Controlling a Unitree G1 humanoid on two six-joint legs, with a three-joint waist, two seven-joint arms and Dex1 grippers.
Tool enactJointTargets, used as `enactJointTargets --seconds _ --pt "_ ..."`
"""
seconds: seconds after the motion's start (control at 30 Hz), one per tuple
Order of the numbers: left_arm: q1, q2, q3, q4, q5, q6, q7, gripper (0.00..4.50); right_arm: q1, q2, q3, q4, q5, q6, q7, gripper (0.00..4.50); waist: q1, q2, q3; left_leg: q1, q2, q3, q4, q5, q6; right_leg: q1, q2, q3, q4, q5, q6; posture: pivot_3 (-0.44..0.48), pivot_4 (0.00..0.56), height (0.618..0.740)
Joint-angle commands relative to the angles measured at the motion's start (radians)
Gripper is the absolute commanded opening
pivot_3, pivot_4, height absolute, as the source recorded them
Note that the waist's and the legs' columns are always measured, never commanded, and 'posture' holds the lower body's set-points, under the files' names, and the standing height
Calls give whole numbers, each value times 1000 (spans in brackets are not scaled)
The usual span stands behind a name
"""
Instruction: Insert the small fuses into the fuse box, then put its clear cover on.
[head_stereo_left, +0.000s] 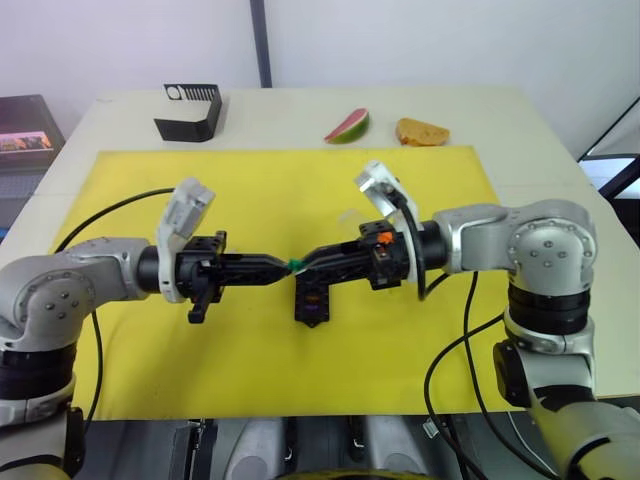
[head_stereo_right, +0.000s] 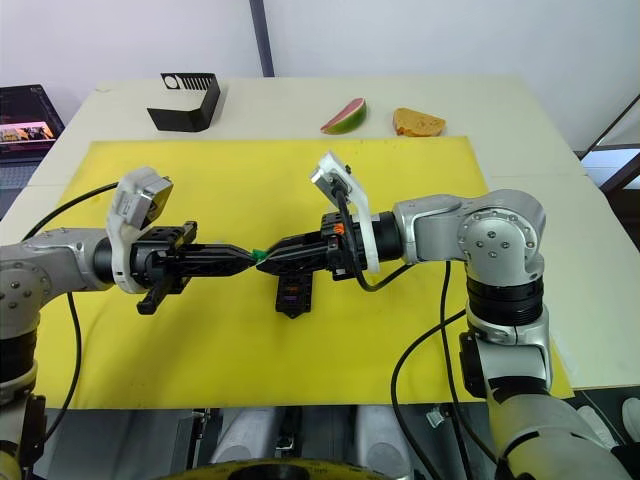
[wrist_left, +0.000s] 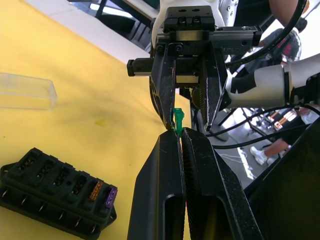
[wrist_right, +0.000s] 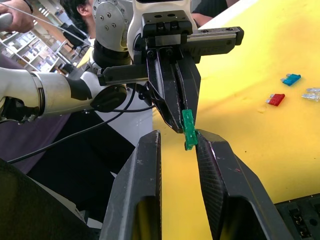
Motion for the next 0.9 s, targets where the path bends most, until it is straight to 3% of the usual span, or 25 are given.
enactJointTargets --seconds 0.03,0.23,0.3,0.33,0.67,0.77,0.9 --pt "2 17 1 -22 3 -20 -4 0 -32 8 -8 -7 27 -23 0 1036 0 0 0 0 0 0 0 0 0 0 0 0 0 0 0 0 150 740" --pt "1 19 -3 -23 10 -25 -9 0 -37 7 -9 -1 31 -23 -2 1036 0 0 0 0 0 0 0 0 1 0 0 0 0 0 0 0 150 740" --pt "2 19 -3 -24 11 -27 -9 0 -39 7 -9 0 33 -22 -2 225 0 0 0 0 0 0 0 0 1 0 0 0 0 0 0 0 150 740" --pt "2 19 -4 -24 13 -28 -9 0 -41 7 -9 1 34 -22 -3 54 0 0 0 0 0 0 0 0 1 0 0 0 0 0 0 0 150 740" --pt "7 30 -12 -34 37 -40 -14 0 -50 -7 2 -6 24 -27 4 54 0 0 0 0 0 0 0 -1 2 0 0 0 0 0 0 0 150 740" --pt "13 49 -34 -36 110 -88 -16 891 -66 -65 68 -44 -57 -85 34 0 0 0 0 0 0 0 0 -1 2 0 0 0 0 0 0 0 150 740" --pt "57 106 -98 -45 293 -253 -66 2834 -72 -159 232 -63 -271 -265 77 0 0 0 0 0 0 0 -1 -1 2 0 0 0 -2 0 0 0 150 740"
